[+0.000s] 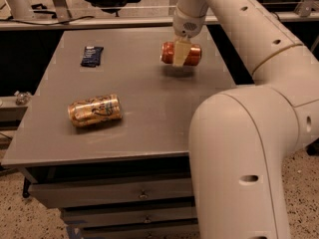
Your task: Place coke can upright
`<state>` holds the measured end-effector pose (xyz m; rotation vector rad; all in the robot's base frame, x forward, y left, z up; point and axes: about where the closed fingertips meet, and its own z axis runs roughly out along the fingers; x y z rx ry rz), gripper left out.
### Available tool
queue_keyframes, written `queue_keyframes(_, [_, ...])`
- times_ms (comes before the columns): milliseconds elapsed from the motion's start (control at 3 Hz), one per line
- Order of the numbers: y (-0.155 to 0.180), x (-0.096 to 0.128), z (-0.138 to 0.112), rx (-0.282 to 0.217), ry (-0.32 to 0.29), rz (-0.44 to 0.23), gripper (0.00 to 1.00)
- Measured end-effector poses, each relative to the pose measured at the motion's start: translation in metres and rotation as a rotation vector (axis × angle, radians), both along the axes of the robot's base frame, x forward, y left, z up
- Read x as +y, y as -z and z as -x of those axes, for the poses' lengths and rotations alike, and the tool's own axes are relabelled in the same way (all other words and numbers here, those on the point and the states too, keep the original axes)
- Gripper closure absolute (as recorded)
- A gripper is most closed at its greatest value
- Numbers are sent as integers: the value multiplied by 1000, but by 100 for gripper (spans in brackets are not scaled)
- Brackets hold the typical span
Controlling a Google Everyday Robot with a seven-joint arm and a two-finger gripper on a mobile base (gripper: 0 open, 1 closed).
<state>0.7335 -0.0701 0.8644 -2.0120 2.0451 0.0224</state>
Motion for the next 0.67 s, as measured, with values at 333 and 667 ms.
queue_keyframes(333, [-27,-7,10,1,37,-194,100])
queue_keyframes(667, [-51,-19,21,-14,59,-392,100])
